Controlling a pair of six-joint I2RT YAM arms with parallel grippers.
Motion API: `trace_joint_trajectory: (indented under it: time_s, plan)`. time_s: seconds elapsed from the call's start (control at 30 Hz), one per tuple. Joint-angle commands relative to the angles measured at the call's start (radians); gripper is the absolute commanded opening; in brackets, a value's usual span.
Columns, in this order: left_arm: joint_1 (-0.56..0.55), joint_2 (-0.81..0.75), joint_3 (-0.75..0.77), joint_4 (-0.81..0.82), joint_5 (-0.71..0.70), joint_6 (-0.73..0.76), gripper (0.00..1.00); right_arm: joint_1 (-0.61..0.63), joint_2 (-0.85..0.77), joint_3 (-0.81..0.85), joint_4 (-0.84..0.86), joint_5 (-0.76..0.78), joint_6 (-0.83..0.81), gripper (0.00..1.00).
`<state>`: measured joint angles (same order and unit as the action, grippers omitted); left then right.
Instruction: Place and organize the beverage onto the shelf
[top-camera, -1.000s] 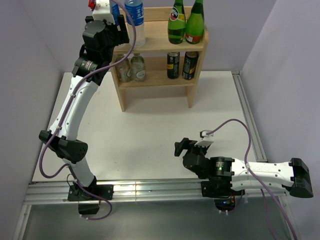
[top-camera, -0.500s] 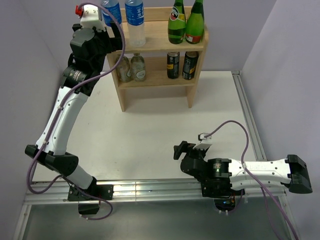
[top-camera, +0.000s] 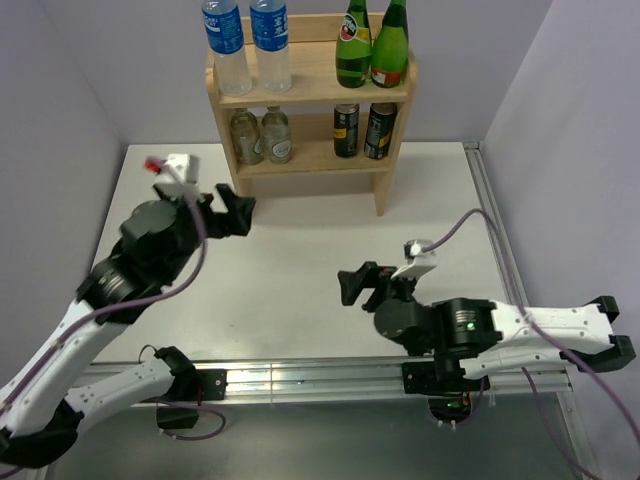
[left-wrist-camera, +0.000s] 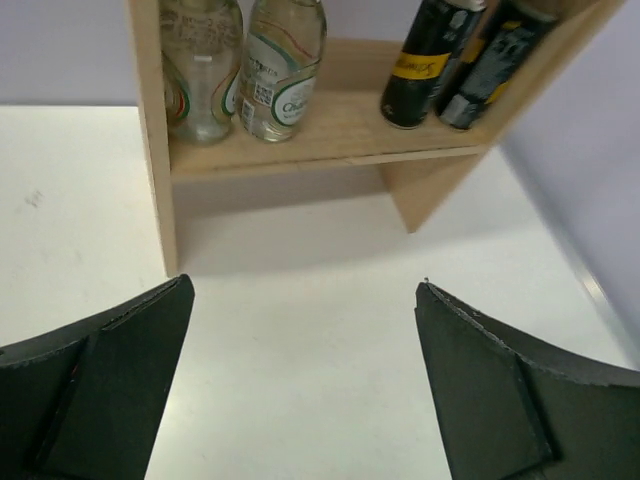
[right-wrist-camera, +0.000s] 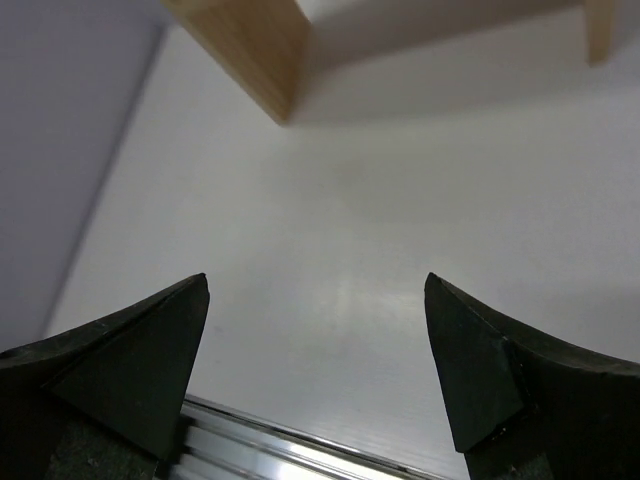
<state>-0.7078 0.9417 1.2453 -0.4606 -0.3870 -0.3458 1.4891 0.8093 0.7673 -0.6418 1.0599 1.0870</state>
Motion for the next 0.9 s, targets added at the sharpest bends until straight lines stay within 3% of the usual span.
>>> trace_joint_trajectory:
  time_s: [0.0, 0.1, 0.27, 0.47, 0.87]
  plan:
    - [-0.033, -0.174, -0.053, -0.026, -0.021, -0.142, 0.99, 0.058, -0.016, 0.247, -0.032, 0.149, -0.25, 0.96]
    - [-0.035, -0.262, -0.092, -0.047, -0.039, -0.148, 0.99, 0.076, -0.012, 0.421, 0.046, 0.202, -0.495, 1.0]
    - [-0.035, -0.273, -0.063, -0.16, -0.122, -0.14, 0.99, 0.089, -0.024, 0.584, 0.186, 0.278, -0.806, 1.0]
    - [-0.035, -0.28, -0.026, -0.178, -0.164, -0.124, 0.99, 0.091, -0.05, 0.612, 0.2, 0.321, -0.878, 1.0]
    - [-0.035, -0.264, -0.029, -0.165, -0.162, -0.102, 0.99, 0.091, -0.073, 0.593, 0.209, 0.344, -0.874, 1.0]
